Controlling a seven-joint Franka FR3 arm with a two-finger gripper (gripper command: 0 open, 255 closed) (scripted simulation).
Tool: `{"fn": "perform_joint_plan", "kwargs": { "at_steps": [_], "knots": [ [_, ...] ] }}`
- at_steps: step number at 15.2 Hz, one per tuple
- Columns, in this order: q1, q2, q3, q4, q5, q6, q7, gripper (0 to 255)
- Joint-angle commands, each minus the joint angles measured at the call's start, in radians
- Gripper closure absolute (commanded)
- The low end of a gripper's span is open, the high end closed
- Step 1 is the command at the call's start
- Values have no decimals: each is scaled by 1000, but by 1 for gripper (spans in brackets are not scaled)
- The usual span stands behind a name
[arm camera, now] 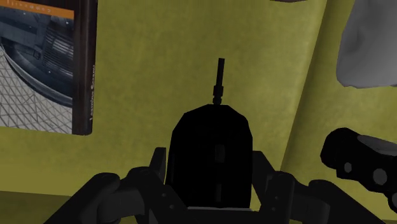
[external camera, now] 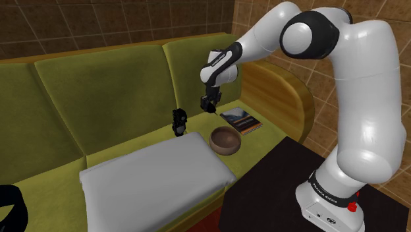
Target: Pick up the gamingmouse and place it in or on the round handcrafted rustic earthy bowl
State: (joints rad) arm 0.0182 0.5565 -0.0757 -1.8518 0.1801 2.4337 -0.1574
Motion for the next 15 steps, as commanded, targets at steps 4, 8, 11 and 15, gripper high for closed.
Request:
{"fn": "perform_joint_plan", "kwargs": {
  "at_steps": [4,8,11,15],
  "knots": [
    [4,-47,-6,1,-9,-48,10,255],
    [7,-82,-11,6,-17,-88,17,255],
    [14,-127,-11,-46,-20,-79,24,255],
    [42,-254,-7,-252,-25,2,45,255]
  ]
}}
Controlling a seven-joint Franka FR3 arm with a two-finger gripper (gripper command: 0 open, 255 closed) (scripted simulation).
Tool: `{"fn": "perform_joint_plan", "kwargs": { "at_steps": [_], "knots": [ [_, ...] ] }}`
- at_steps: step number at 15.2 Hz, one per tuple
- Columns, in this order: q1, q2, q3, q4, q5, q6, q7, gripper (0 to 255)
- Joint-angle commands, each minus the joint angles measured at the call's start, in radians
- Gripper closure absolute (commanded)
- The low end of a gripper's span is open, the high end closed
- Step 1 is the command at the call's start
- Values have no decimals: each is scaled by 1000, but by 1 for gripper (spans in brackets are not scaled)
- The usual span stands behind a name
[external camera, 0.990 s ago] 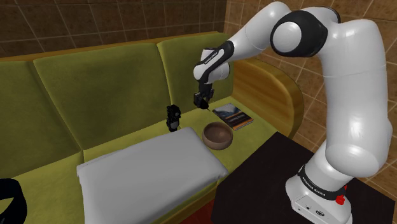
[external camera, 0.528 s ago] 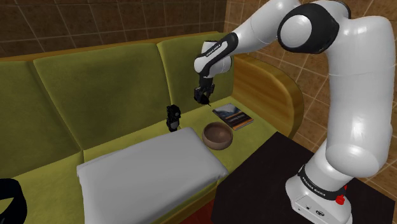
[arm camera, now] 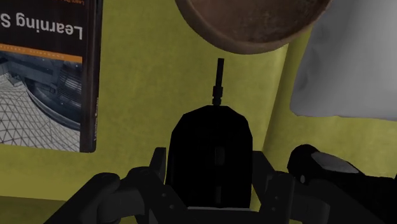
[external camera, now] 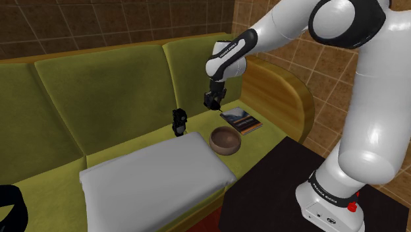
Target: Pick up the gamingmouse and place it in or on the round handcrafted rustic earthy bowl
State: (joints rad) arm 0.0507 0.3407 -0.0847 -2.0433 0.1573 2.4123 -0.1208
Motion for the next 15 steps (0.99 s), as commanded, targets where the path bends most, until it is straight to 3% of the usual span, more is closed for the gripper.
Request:
{"fn": "perform_joint_plan", "kwargs": {
  "at_steps": [1,11,15],
  "knots": [
    [16,-69,3,-108,-4,41,16,255],
    [81,-379,40,-554,-22,187,117,255],
    [83,-324,43,-560,-1,248,99,255]
  ]
}}
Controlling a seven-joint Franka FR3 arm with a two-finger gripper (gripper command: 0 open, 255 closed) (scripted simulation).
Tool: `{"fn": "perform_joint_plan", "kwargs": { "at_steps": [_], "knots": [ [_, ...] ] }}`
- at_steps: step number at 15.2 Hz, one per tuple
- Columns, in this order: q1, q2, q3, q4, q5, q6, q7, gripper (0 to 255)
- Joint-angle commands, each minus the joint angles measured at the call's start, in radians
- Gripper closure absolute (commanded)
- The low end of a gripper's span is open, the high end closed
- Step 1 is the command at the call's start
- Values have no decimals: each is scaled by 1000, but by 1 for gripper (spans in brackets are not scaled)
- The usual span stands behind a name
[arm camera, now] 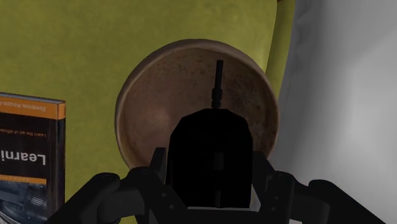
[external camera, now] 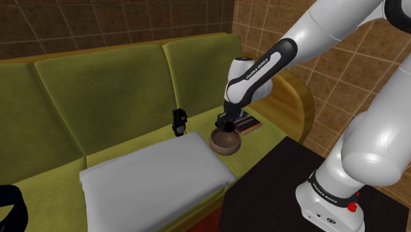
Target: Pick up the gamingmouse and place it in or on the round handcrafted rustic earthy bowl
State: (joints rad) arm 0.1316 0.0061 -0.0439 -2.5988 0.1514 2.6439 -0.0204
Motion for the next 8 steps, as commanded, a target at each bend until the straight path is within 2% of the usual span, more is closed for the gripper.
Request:
{"fn": "perform_joint_plan", "kwargs": {
  "at_steps": [1,8],
  "knots": [
    [2,25,3,-5,11,31,-7,255],
    [0,134,15,-3,62,136,-50,255]
  ]
}}
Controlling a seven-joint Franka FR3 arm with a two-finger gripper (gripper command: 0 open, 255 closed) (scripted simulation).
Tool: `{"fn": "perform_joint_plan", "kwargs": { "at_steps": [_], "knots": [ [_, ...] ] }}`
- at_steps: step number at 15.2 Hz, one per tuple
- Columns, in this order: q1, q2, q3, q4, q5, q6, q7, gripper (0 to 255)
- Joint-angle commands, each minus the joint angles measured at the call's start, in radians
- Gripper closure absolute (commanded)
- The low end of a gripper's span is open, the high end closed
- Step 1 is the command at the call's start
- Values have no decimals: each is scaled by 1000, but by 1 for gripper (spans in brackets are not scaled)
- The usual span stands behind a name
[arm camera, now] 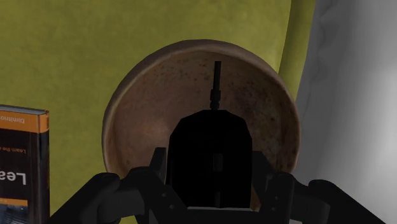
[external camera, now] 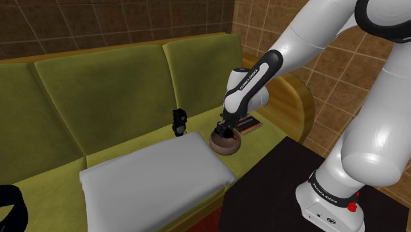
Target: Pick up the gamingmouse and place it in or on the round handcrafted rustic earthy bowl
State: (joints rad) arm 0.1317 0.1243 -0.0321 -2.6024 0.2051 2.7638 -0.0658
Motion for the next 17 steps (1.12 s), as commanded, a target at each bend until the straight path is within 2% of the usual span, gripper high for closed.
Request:
{"fn": "perform_joint_plan", "kwargs": {
  "at_steps": [1,8,9,14,17],
  "knots": [
    [0,16,3,1,8,16,-5,255],
    [0,16,3,1,8,16,-5,255],
    [0,16,3,1,8,16,-5,0],
    [0,16,3,1,8,16,-5,0],
    [2,-101,-16,-7,-44,-92,33,0]
  ]
}}
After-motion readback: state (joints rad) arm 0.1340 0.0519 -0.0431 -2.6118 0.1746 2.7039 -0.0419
